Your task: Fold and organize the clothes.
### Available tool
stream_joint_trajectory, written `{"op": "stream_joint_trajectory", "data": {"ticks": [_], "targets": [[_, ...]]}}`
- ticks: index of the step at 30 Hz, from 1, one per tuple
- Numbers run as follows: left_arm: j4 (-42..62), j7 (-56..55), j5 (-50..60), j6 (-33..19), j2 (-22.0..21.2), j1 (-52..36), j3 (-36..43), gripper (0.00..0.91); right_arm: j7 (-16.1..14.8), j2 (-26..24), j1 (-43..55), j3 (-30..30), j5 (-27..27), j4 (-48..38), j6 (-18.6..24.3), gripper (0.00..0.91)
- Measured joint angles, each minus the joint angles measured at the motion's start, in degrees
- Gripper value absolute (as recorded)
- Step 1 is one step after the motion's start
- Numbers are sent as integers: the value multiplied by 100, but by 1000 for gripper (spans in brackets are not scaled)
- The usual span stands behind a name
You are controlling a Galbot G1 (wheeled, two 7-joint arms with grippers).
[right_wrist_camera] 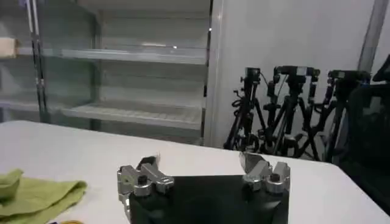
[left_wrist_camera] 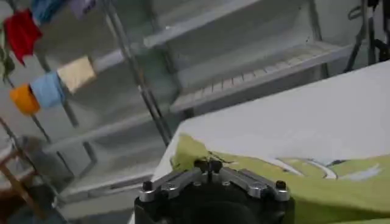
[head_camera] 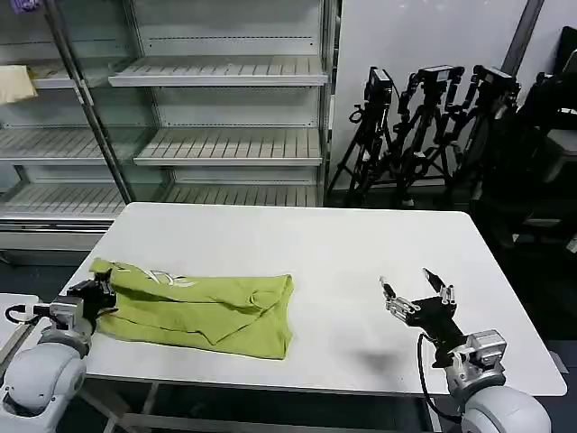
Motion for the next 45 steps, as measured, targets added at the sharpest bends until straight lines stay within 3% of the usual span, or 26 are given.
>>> {"op": "stream_joint_trajectory", "data": {"ticks": [15,32,45], "targets": [[-1001,56,1134,-195,-392,38,1009,10,8,15,-191,196,-61,105,-16,907],[-1119,175,1929,-219,-838,-590,2623,10,20,70,-380,394,-76,267,-25,907],[-1336,286,1475,3,-852,-888,3076,10,45,116,-452,413,-155,369,-37,907]]}}
